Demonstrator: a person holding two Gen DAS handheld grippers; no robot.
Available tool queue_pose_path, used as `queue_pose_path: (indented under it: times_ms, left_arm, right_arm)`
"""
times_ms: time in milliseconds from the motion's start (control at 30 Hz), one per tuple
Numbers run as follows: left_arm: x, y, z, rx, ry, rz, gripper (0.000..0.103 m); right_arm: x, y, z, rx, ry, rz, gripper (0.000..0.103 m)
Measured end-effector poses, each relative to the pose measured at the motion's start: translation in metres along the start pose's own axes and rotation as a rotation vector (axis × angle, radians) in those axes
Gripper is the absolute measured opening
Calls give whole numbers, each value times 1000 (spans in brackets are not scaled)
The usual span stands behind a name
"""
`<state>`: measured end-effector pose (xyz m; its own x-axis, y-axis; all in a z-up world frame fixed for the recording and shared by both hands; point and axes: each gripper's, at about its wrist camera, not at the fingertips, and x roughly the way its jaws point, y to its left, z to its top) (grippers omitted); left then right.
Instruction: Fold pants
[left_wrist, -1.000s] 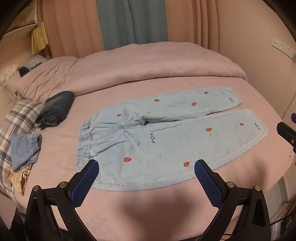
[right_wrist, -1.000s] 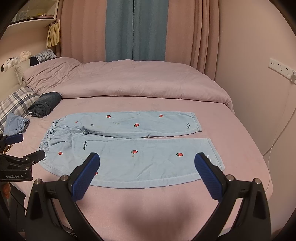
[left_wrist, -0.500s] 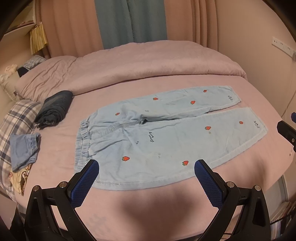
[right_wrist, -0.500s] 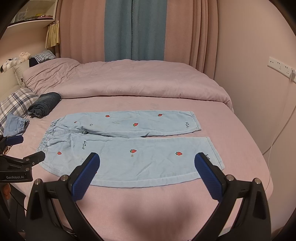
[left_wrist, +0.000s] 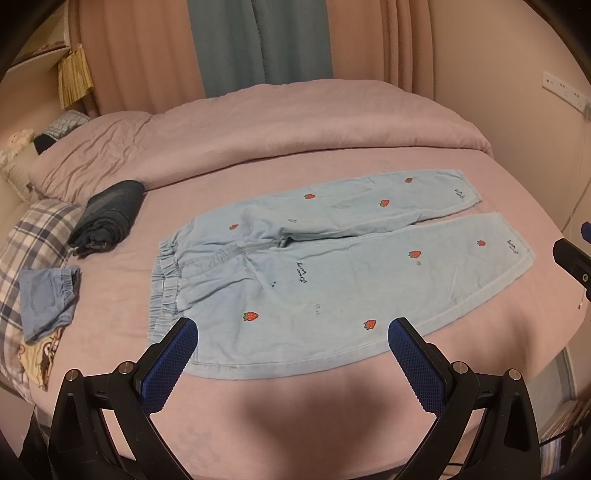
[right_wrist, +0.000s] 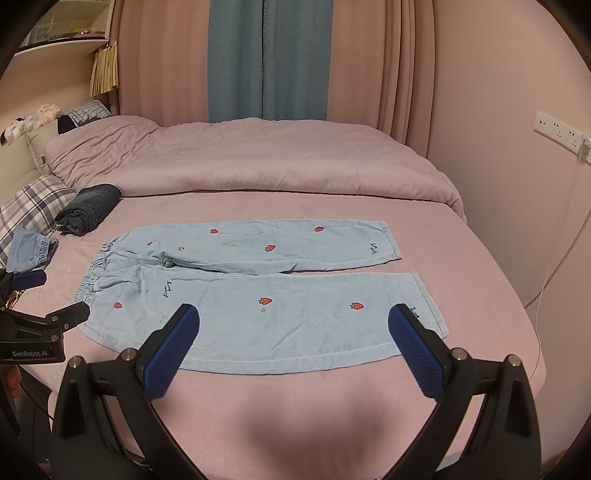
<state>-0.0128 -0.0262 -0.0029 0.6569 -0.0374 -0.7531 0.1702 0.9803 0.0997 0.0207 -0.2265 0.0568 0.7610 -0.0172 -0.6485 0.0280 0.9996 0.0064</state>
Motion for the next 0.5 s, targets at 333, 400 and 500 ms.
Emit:
queue_pose_path:
  times_ms: [333, 400, 500]
  left_arm:
    - [0, 0, 1, -1, 2, -1, 102]
    - [1, 0, 0, 0, 4, -2, 102]
    - [2, 0, 1, 1, 6, -2, 102]
  right_arm:
    - [1, -1, 0, 0, 1, -1, 103]
    - [2, -1, 0, -1, 3, -3, 103]
    - [2, -1, 0, 0, 4, -2, 103]
